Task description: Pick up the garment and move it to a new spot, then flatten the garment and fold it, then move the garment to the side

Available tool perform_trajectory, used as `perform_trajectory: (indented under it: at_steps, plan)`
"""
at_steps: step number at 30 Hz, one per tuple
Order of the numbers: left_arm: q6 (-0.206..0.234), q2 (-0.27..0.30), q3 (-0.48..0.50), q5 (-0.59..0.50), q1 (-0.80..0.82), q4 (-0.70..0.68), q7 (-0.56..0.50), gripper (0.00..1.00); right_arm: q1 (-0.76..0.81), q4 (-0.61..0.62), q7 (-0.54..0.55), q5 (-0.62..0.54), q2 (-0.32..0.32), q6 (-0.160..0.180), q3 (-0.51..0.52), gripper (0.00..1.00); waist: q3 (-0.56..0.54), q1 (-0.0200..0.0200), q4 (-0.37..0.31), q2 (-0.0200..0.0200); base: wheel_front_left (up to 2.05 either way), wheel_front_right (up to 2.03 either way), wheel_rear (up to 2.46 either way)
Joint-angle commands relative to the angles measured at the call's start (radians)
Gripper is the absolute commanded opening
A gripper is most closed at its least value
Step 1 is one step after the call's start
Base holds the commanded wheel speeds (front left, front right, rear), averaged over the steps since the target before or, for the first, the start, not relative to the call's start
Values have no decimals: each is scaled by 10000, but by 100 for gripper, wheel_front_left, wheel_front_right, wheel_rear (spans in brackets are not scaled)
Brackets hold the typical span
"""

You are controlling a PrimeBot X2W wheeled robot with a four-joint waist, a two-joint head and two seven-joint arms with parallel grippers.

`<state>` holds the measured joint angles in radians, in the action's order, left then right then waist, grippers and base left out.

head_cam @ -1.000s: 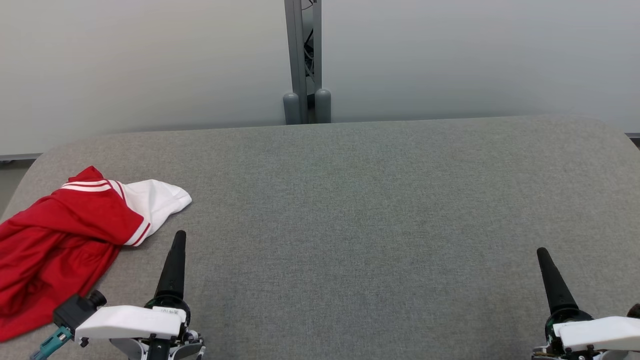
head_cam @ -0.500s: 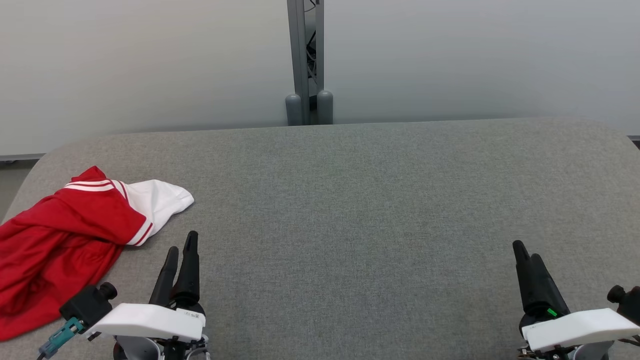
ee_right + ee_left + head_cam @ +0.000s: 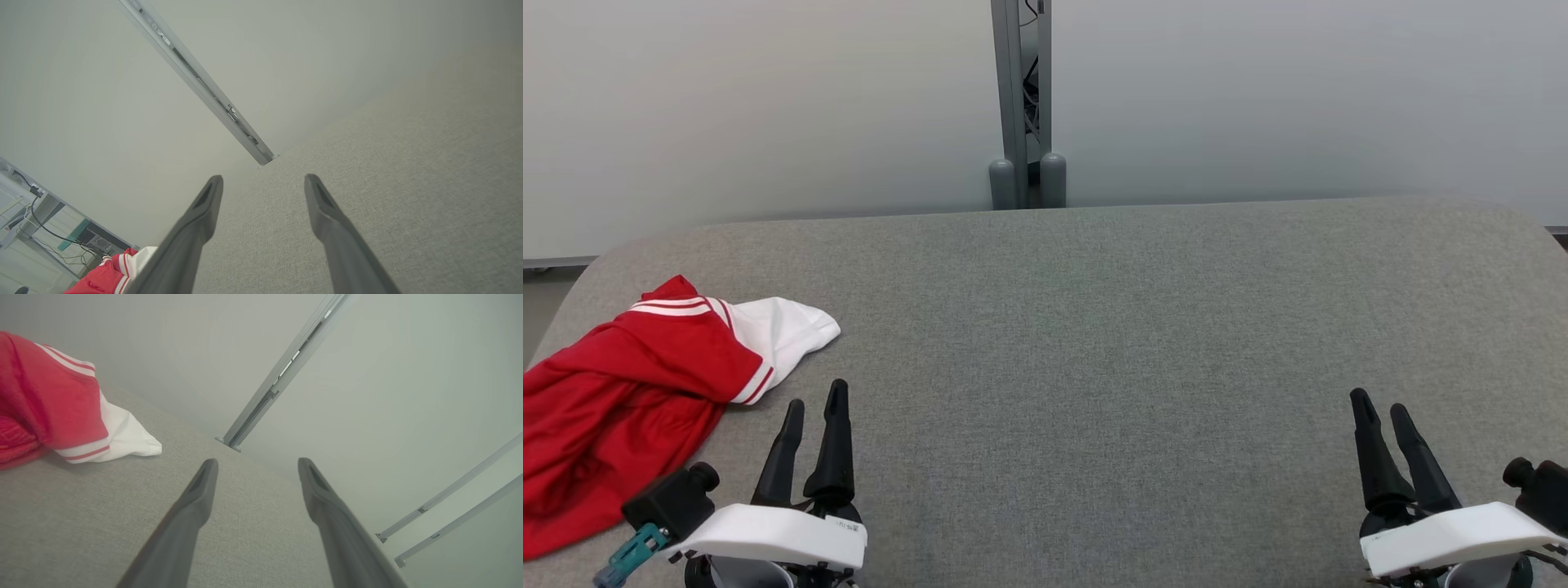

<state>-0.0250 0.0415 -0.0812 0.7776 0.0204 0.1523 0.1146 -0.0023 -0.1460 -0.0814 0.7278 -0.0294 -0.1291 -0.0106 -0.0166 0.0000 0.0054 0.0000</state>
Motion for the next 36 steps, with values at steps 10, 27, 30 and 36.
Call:
perform_trajectory:
  at_steps: [10,27,30,36]
  plan:
    - [125,60,41,-1242,-145,-367,310,100,-111,23,-409,-1170,-129,-14,119,100,-81,0,-5,0,0,0,0]
    - [255,77,-56,-2866,-388,-413,701,100,140,96,-880,-3028,-169,-17,-69,100,-287,0,-67,0,0,0,0]
    - [235,81,-63,-3153,-458,-391,760,100,138,79,-953,-3353,-175,-18,-80,100,-330,0,-81,0,0,0,0]
    - [299,85,-59,-3745,-536,-472,868,100,117,66,-1089,-3870,-184,-19,-4,100,-370,0,-87,0,0,0,0]
